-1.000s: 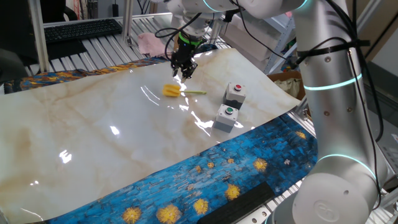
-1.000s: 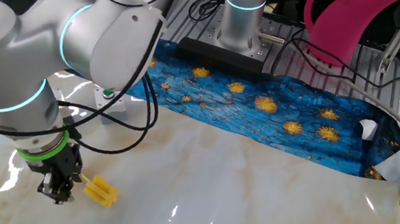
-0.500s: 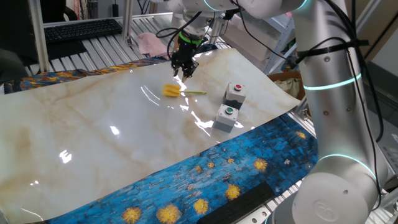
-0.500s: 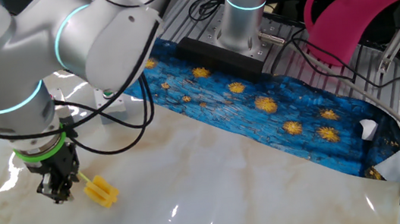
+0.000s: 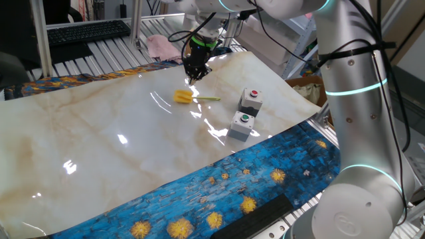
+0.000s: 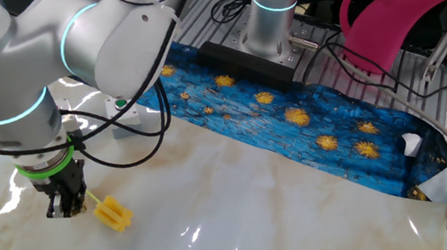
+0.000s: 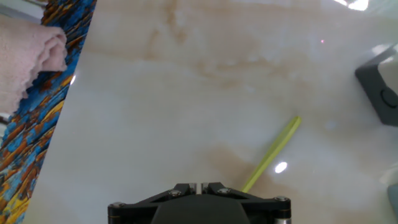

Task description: Scrub the table with a brush

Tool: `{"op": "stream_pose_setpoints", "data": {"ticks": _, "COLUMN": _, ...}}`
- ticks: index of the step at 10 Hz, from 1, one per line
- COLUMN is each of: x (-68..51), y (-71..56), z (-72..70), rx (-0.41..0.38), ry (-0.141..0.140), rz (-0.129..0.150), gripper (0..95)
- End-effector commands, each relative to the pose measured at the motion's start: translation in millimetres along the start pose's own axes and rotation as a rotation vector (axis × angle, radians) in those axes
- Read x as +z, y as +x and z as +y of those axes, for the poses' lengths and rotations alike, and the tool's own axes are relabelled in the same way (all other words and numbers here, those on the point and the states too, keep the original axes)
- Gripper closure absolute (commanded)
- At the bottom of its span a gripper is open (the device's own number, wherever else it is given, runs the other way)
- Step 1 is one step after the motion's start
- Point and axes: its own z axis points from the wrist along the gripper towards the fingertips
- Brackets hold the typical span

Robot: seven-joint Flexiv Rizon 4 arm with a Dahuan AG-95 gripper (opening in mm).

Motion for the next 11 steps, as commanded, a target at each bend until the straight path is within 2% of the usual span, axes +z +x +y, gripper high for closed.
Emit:
{"op": "stream_pose_setpoints", "data": {"ticks": 1, "x": 1.0, "y": -1.4, "z": 2.5, "rx": 0.015, "ry": -0.001, "rz": -0.001, "gripper": 95.0}}
{"op": "stream_pose_setpoints", "data": {"ticks": 2, "x": 1.0, "y": -1.4, "z": 2.5, "rx": 0.007, "ry": 0.009, "rz": -0.014, "gripper": 95.0}}
{"op": "stream_pose_setpoints", "data": {"ticks": 5, "x": 1.0, "y": -1.4, "z": 2.5, "rx": -0.020, "ry": 0.019, "rz": -0.016, "gripper": 95.0}}
{"op": "stream_pose_setpoints", "data": {"ticks": 6, "x": 1.0, "y": -1.4, "z": 2.5, "rx": -0.029, "ry": 0.025, "rz": -0.003, "gripper": 95.0}}
{"op": "stream_pose_setpoints", "data": {"ticks": 8, "x": 1.0, "y": -1.4, "z": 2.5, "rx": -0.047, "ry": 0.032, "rz": 0.006, "gripper": 95.0}}
{"op": "stream_pose_setpoints", "data": {"ticks": 10, "x": 1.0, "y": -1.4, "z": 2.5, "rx": -0.018, "ry": 0.060, "rz": 0.042, "gripper": 95.0}}
{"op": "stream_pose_setpoints", "data": {"ticks": 11, "x": 1.0, "y": -1.4, "z": 2.5, "rx": -0.023, "ry": 0.061, "rz": 0.049, "gripper": 95.0}}
